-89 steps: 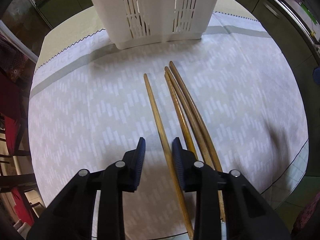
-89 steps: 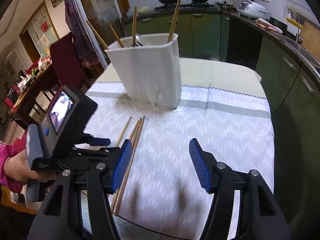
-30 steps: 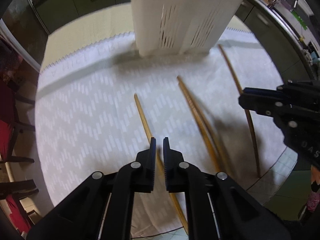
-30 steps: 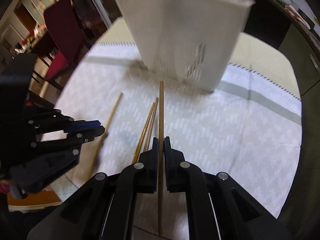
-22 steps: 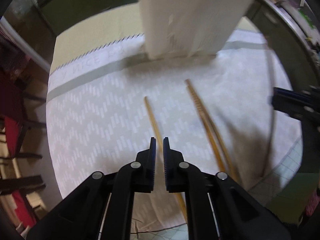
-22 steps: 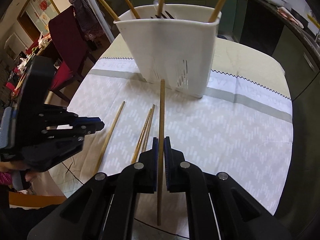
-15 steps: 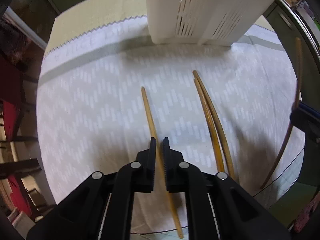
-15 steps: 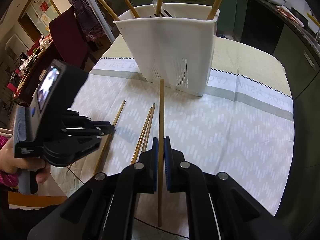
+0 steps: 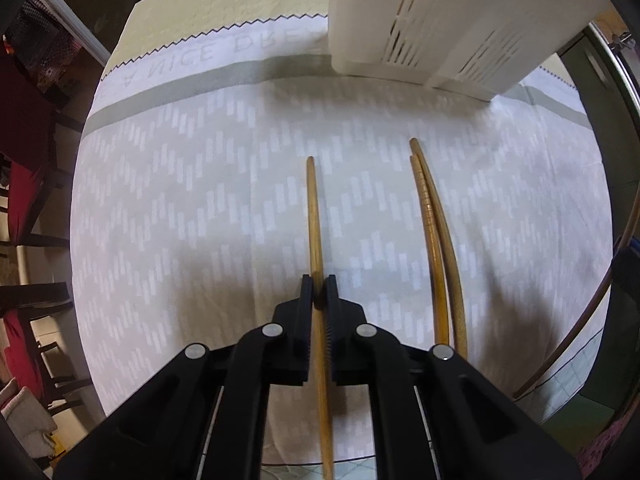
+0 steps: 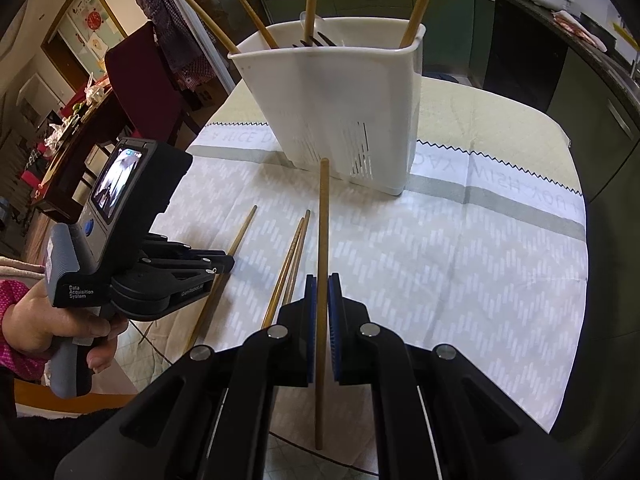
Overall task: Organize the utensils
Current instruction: 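Carry both chopsticks above the caddy and open both tools to drop them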
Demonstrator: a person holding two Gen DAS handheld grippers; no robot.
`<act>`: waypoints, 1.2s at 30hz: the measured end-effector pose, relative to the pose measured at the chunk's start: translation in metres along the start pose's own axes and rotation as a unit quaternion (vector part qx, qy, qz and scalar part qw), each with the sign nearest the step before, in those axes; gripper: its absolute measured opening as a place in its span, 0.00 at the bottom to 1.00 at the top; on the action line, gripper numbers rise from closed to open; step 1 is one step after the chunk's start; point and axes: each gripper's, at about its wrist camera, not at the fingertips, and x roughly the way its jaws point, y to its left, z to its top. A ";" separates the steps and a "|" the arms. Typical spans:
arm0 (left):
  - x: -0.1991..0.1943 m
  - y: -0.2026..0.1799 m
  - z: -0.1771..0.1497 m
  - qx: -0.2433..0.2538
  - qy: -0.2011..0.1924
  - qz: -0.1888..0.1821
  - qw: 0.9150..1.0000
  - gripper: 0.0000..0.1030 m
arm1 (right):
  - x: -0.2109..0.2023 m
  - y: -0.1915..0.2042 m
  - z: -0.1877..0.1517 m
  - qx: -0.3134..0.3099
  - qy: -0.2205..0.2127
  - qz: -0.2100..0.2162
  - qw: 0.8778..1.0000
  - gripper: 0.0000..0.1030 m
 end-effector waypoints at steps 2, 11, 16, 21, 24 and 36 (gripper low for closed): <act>-0.004 -0.002 -0.004 0.007 -0.010 -0.006 1.000 0.06 | -0.005 -0.002 -0.002 0.001 -0.004 0.002 1.000 0.06; -0.084 0.007 -0.026 0.040 -0.104 -0.032 0.993 0.06 | -0.028 -0.007 0.000 0.004 -0.034 0.010 0.999 0.06; -0.130 -0.012 -0.032 0.055 -0.145 -0.041 0.987 0.06 | -0.043 -0.003 0.003 0.000 -0.053 0.013 0.999 0.06; -0.150 -0.017 -0.040 0.064 -0.166 -0.050 0.983 0.06 | -0.058 0.003 0.005 -0.008 -0.068 0.013 0.998 0.06; -0.159 -0.018 -0.043 0.070 -0.179 -0.053 0.980 0.06 | -0.067 0.006 0.007 -0.010 -0.077 0.014 0.997 0.06; -0.252 -0.029 -0.025 0.084 -0.265 -0.066 0.958 0.06 | -0.130 0.017 0.039 -0.025 -0.132 0.009 0.991 0.06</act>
